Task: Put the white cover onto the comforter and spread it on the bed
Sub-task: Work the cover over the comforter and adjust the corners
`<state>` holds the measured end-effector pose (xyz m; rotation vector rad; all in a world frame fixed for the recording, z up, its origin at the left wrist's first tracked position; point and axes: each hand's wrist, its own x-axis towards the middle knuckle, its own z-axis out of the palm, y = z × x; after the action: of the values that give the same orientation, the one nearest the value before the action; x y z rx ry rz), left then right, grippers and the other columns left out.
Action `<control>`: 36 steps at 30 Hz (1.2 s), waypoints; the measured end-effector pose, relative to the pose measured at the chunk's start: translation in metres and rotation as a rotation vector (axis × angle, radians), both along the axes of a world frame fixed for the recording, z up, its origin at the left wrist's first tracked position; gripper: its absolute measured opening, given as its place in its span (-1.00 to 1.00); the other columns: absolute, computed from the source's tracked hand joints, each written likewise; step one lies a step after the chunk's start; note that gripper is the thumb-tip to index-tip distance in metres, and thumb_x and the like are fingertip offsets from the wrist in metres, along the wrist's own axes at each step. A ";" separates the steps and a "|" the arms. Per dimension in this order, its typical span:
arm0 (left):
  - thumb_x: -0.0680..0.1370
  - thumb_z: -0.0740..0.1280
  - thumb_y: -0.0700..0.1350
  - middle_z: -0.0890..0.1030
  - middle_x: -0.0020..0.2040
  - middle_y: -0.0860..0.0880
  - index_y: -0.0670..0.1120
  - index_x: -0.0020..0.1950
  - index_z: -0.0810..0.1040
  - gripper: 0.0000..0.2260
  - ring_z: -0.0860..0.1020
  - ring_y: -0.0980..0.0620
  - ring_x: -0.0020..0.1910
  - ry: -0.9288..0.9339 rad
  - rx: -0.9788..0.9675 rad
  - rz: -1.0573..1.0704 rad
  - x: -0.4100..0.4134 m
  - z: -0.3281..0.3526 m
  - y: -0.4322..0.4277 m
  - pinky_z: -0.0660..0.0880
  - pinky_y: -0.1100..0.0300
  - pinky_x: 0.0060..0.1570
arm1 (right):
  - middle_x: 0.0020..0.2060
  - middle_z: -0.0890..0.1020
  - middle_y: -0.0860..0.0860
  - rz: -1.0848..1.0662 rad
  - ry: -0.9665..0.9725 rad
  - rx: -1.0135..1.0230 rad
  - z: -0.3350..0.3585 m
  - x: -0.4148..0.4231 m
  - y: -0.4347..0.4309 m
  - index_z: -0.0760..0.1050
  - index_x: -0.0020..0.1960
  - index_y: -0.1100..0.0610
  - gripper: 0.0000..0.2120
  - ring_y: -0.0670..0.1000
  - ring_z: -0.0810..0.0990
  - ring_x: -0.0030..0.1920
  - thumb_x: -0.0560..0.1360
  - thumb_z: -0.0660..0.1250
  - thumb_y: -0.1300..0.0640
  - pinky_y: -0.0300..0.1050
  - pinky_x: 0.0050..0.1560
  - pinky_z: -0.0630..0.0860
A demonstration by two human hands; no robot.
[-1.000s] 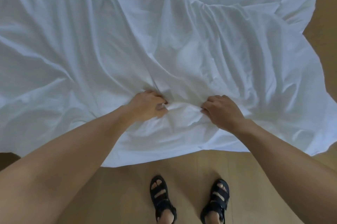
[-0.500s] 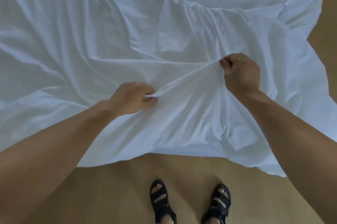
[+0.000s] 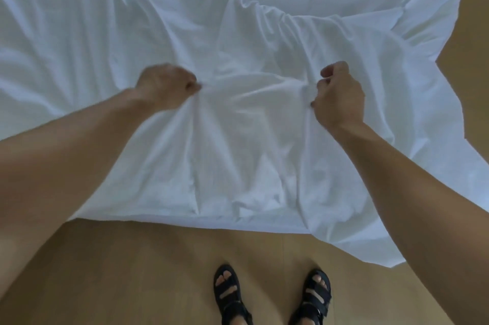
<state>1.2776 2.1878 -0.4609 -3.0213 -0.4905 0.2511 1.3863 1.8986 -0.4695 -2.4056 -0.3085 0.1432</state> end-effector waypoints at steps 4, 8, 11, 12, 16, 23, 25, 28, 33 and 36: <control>0.68 0.10 0.10 0.61 0.11 -0.21 -0.10 0.02 0.58 -0.63 0.54 -0.25 0.11 -0.053 -0.109 0.174 -0.019 -0.046 -0.009 0.43 -0.01 0.03 | 0.25 0.48 0.12 0.365 -0.001 -0.017 -0.020 -0.050 -0.014 0.44 0.37 0.15 -0.30 0.12 0.54 0.17 0.40 0.45 -0.26 -0.01 0.21 0.45; 0.67 0.11 0.07 0.61 0.08 -0.25 -0.11 0.01 0.59 -0.65 0.54 -0.27 0.09 -0.138 -0.190 0.405 -0.027 -0.052 -0.013 0.40 -0.01 -0.02 | 0.24 0.45 0.01 0.537 0.095 -0.352 -0.033 -0.100 -0.019 0.41 0.40 0.07 -0.24 0.06 0.44 0.23 0.37 0.41 -0.37 -0.03 0.21 0.40; 0.65 0.13 0.04 0.61 0.11 -0.24 -0.11 0.16 0.58 -0.68 0.55 -0.29 0.10 -0.267 -0.191 0.359 -0.040 -0.044 -0.029 0.45 -0.06 0.04 | -0.06 0.58 -0.02 0.520 0.091 -0.423 -0.034 -0.105 -0.020 0.57 0.05 0.08 -0.67 0.06 0.58 -0.02 0.58 0.27 -0.18 -0.08 -0.10 0.43; 0.63 0.16 0.05 0.60 0.15 -0.24 -0.11 0.29 0.53 -0.65 0.54 -0.28 0.12 -0.357 -0.183 0.266 -0.048 -0.043 -0.038 0.46 -0.10 0.08 | -0.19 0.57 -0.04 0.522 0.041 -0.370 -0.032 -0.107 -0.025 0.59 -0.07 0.10 -0.67 0.04 0.59 -0.15 0.60 0.25 -0.14 -0.08 -0.20 0.43; 0.53 0.24 0.14 0.57 0.22 -0.18 -0.14 0.47 0.32 -0.41 0.53 -0.22 0.16 -0.536 -0.278 -0.107 -0.093 -0.040 -0.075 0.44 -0.14 0.15 | -0.46 0.53 -0.08 0.516 -0.344 -0.047 -0.005 -0.108 -0.051 0.61 -0.27 0.12 -0.56 -0.04 0.49 -0.47 0.59 0.20 -0.14 -0.14 -0.48 0.43; 0.40 0.34 0.23 0.57 0.21 -0.16 -0.15 0.35 0.38 -0.34 0.50 -0.14 0.20 -0.444 -0.438 -0.364 -0.149 -0.037 -0.097 0.35 -0.01 0.28 | -0.42 0.52 -0.05 0.266 0.190 0.437 0.056 -0.126 -0.068 0.45 -0.28 0.12 -0.65 -0.18 0.48 -0.40 0.59 0.30 -0.05 -0.41 -0.34 0.38; 0.40 0.35 0.27 0.60 0.19 -0.11 -0.15 0.31 0.48 -0.35 0.53 -0.07 0.17 -0.384 -0.521 -0.395 -0.162 -0.028 -0.098 0.46 -0.03 0.22 | -0.41 0.55 -0.04 0.208 0.219 0.525 0.068 -0.130 -0.064 0.47 -0.26 0.13 -0.67 -0.17 0.52 -0.39 0.57 0.30 -0.06 -0.38 -0.31 0.44; 0.41 0.35 0.27 0.65 0.11 -0.03 -0.15 0.21 0.61 -0.42 0.59 0.03 0.08 -0.327 -0.618 -0.433 -0.169 -0.005 -0.096 0.54 0.13 0.08 | -0.38 0.55 0.05 0.263 0.117 0.567 0.086 -0.142 -0.061 0.47 -0.29 0.03 -0.72 -0.17 0.50 -0.41 0.56 0.34 -0.05 -0.43 -0.34 0.40; 0.62 0.21 0.15 0.33 -0.48 0.17 0.08 -0.31 0.41 -0.67 0.29 0.19 -0.51 -0.340 -0.703 -0.444 -0.177 0.035 -0.093 0.24 0.40 -0.44 | -0.33 0.53 -0.03 0.344 -0.145 0.530 0.108 -0.157 -0.074 0.42 -0.31 -0.03 -0.74 -0.16 0.49 -0.36 0.55 0.26 -0.02 -0.51 -0.31 0.31; 0.58 0.17 0.32 0.22 -0.54 0.15 0.14 -0.40 0.31 -0.58 0.22 0.20 -0.56 -0.229 -0.887 -0.284 -0.182 0.056 -0.086 0.17 0.40 -0.47 | -0.32 0.51 0.00 0.331 -0.279 0.531 0.109 -0.157 -0.074 0.45 -0.27 -0.05 -0.77 -0.13 0.49 -0.31 0.57 0.27 0.05 -0.51 -0.29 0.30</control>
<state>1.0960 2.1013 -0.4047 -3.9499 0.1026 0.1184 1.2291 1.8244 -0.3603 -1.8307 -0.7709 -0.1173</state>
